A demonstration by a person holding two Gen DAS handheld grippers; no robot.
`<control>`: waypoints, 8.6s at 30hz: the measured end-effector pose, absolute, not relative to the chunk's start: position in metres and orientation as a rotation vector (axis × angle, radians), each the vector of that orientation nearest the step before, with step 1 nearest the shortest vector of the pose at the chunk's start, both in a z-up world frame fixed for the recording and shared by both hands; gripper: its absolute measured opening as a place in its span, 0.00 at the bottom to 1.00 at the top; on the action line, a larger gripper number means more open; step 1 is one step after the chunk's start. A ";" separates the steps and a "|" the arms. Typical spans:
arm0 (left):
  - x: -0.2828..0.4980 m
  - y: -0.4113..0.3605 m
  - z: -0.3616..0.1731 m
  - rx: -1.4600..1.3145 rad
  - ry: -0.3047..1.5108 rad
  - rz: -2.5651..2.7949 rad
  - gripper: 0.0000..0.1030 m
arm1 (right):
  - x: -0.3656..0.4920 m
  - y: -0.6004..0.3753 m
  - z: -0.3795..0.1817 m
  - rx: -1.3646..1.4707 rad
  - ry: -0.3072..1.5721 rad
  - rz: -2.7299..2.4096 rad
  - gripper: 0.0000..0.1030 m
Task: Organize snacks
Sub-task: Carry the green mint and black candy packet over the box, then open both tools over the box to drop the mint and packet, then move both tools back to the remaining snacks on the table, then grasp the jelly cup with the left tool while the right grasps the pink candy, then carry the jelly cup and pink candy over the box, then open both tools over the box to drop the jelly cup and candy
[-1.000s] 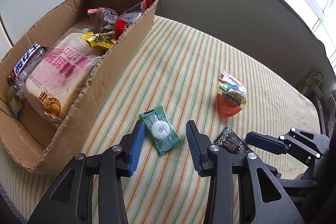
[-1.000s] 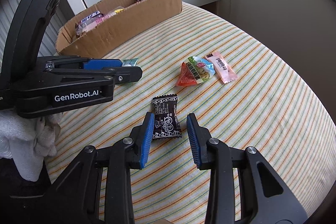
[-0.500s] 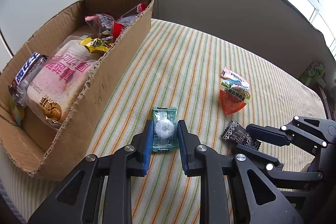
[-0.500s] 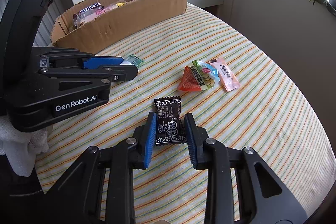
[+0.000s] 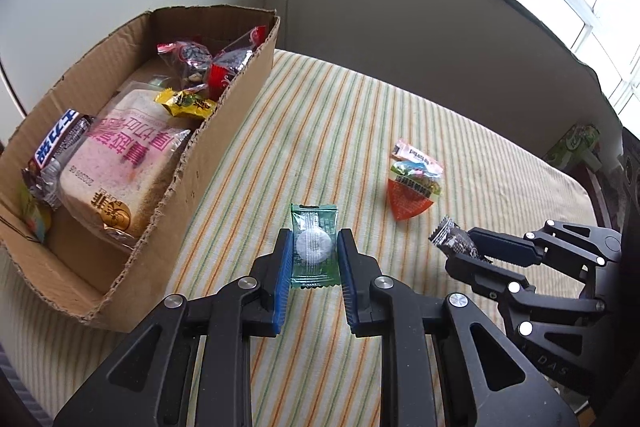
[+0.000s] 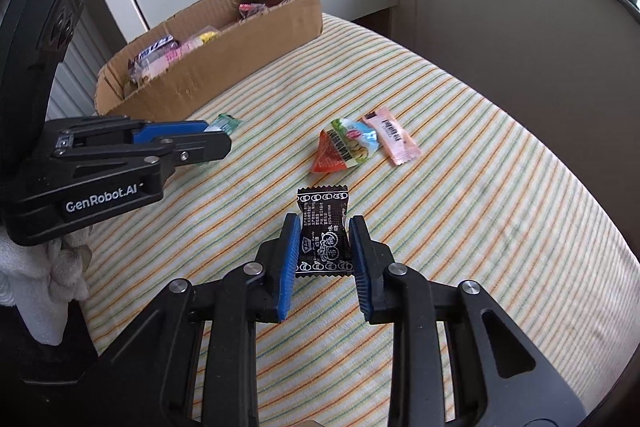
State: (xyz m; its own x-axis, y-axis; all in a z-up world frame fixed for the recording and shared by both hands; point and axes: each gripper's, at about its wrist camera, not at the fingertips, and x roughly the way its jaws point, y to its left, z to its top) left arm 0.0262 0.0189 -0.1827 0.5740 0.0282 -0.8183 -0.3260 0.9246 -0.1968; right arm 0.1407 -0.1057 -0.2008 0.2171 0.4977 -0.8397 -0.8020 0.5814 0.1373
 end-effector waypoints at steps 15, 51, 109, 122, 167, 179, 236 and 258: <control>0.016 0.045 -0.130 -0.344 0.882 0.156 0.20 | 0.143 -0.075 -0.136 -0.347 0.929 0.900 0.25; -0.003 0.185 -0.117 -0.395 0.876 0.283 0.20 | 0.170 0.109 -0.097 -0.385 0.903 1.008 0.25; 0.013 0.093 -0.108 -0.313 0.862 0.015 0.44 | 0.215 -0.097 -0.136 -0.139 1.078 0.637 0.53; 0.055 0.007 -0.162 -0.266 0.915 -0.127 0.44 | 0.225 -0.109 -0.166 -0.293 1.089 0.840 0.53; 0.091 -0.013 -0.205 -0.197 0.891 -0.019 0.27 | 0.234 -0.059 -0.217 -0.530 1.011 0.951 0.19; 0.088 0.002 -0.192 -0.234 0.880 -0.012 0.27 | 0.226 -0.083 -0.189 -0.442 0.976 0.925 0.19; -0.009 0.186 -0.106 -0.351 0.774 0.204 0.29 | 0.170 0.126 -0.101 -0.402 0.960 0.954 0.27; -0.028 0.182 -0.077 -0.347 0.759 0.245 0.41 | 0.158 0.086 -0.062 -0.313 0.896 0.913 0.60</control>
State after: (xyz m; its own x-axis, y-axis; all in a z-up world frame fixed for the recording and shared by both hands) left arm -0.0281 0.1824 -0.0768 0.7017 0.0914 -0.7065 -0.3387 0.9153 -0.2180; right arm 0.1581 0.0859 -0.0620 0.2929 0.5500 -0.7821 -0.7923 0.5975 0.1235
